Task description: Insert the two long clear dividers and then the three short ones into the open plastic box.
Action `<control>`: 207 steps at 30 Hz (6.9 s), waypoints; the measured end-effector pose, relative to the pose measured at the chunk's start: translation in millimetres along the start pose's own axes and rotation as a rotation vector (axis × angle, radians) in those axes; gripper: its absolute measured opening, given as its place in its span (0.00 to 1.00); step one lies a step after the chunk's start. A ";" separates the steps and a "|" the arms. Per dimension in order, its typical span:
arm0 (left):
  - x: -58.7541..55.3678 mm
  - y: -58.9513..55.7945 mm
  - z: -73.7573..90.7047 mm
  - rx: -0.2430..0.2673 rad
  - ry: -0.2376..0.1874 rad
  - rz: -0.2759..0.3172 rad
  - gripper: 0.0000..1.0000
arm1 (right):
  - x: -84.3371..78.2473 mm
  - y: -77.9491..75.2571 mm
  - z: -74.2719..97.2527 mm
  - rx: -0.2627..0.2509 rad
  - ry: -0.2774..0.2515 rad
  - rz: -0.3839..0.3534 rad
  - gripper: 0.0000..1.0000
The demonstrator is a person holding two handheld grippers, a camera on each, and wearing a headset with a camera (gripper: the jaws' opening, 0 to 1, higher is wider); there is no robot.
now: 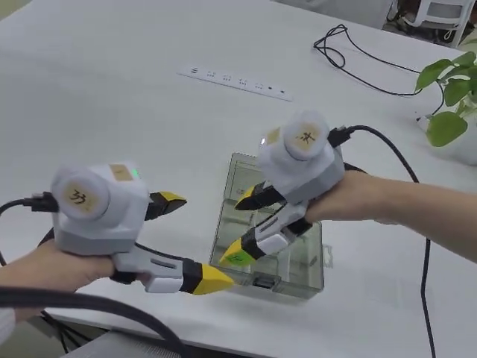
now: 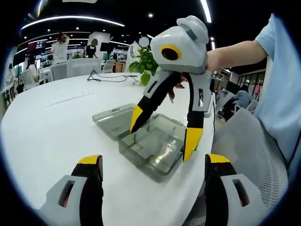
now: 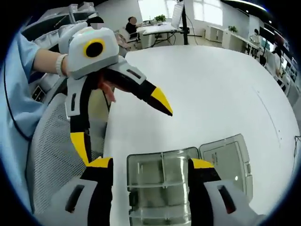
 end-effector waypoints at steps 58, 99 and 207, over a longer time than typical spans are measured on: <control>18.9 -14.0 -8.6 0.009 0.063 -0.069 0.91 | -211.9 -8.5 111.7 -0.220 0.056 -0.153 0.87; 23.3 -18.3 -7.5 0.019 0.004 -0.023 0.89 | -240.2 -21.2 98.5 -0.180 0.302 0.004 0.32; 79.9 -43.8 -59.6 -0.232 -0.108 0.632 0.00 | -22.3 -2.5 97.3 -0.486 0.130 0.528 0.34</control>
Point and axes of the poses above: the centre of the closed fingertips' face, and the gripper's own axes: z roughly backward along the fingers, y roughly to its left, x roughly out of its top, the point moved 1 cm from there along z, roughly backward along the fingers
